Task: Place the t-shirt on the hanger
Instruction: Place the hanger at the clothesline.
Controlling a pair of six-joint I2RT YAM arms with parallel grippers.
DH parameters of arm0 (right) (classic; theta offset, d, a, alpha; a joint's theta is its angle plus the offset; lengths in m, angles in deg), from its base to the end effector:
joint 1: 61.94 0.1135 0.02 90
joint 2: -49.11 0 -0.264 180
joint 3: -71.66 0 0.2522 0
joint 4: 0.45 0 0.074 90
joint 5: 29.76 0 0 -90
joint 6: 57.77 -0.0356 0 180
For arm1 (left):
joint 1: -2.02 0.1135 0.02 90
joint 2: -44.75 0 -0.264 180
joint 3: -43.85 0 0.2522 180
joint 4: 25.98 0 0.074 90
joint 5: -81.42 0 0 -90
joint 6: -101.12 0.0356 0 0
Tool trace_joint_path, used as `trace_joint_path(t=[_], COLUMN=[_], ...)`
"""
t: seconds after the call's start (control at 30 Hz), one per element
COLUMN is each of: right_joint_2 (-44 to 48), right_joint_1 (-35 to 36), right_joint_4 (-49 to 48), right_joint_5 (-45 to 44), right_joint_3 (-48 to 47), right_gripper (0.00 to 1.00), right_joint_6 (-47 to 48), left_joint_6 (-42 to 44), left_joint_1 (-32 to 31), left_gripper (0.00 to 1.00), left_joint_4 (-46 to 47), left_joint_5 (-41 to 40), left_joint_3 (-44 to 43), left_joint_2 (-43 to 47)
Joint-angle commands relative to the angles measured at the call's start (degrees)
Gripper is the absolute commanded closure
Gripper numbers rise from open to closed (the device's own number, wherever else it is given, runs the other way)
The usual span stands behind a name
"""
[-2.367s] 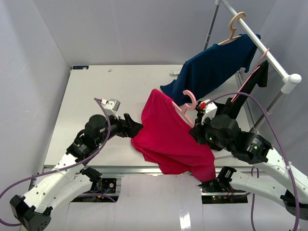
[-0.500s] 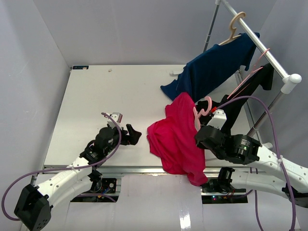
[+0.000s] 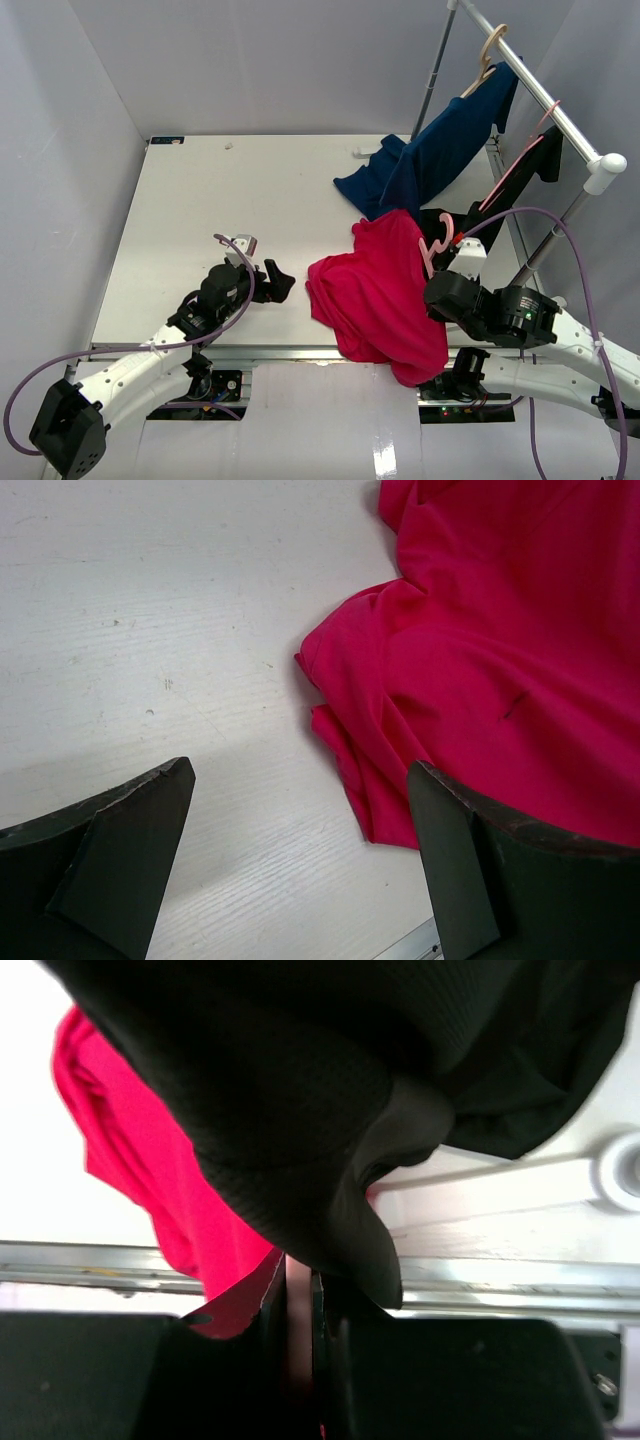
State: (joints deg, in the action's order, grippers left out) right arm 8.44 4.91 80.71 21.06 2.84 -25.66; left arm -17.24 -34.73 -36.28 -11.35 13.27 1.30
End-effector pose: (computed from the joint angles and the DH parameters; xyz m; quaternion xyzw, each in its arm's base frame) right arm 0.0613 0.0861 0.3234 0.0362 0.8990 0.1173 0.4203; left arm 0.1412 -0.1033 0.1958 0.0478 0.8332 -0.2792 0.4749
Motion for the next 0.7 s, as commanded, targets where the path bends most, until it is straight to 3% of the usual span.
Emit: trace_joint_path(t=[0.0, 0.4, 0.67], right_joint_2=[0.14, -4.83, -8.49], right_joint_1=[0.26, 0.27, 0.25], right_joint_4=[7.06, 7.08, -9.15], right_joint_5=[-4.24, -5.76, -1.03], right_joint_3=[-3.71, -5.32, -7.15], right_gripper=[0.92, 0.92, 0.92], right_joint_6=[-3.69, -3.6, 11.75], left_joint_6=[0.63, 0.68, 0.68], left_joint_1=[-0.43, -0.49, -0.61], left_gripper=[0.02, 0.02, 0.02], left_joint_4=[0.71, 0.75, 0.75], left_joint_5=[0.12, 0.04, 0.09], left_joint_3=[-1.1, -1.02, -0.8], left_joint_2=[-0.43, -0.43, 0.39])
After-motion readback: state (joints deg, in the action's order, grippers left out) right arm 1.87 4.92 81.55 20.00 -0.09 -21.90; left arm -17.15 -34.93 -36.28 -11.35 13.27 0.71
